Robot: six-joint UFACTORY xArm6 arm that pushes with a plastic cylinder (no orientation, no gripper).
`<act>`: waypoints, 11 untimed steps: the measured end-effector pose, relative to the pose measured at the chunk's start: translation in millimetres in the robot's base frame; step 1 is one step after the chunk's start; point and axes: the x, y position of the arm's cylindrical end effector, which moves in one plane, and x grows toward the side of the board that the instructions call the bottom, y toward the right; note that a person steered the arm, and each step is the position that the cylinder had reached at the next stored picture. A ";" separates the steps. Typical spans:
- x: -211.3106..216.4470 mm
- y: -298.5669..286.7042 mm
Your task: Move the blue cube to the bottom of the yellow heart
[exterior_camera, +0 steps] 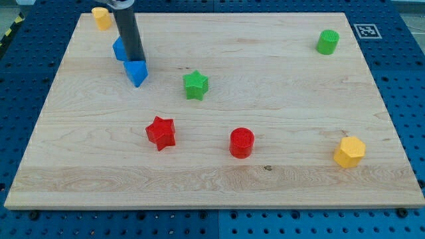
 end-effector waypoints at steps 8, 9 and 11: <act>-53.7 -23.2; -54.6 -23.4; -51.4 -43.3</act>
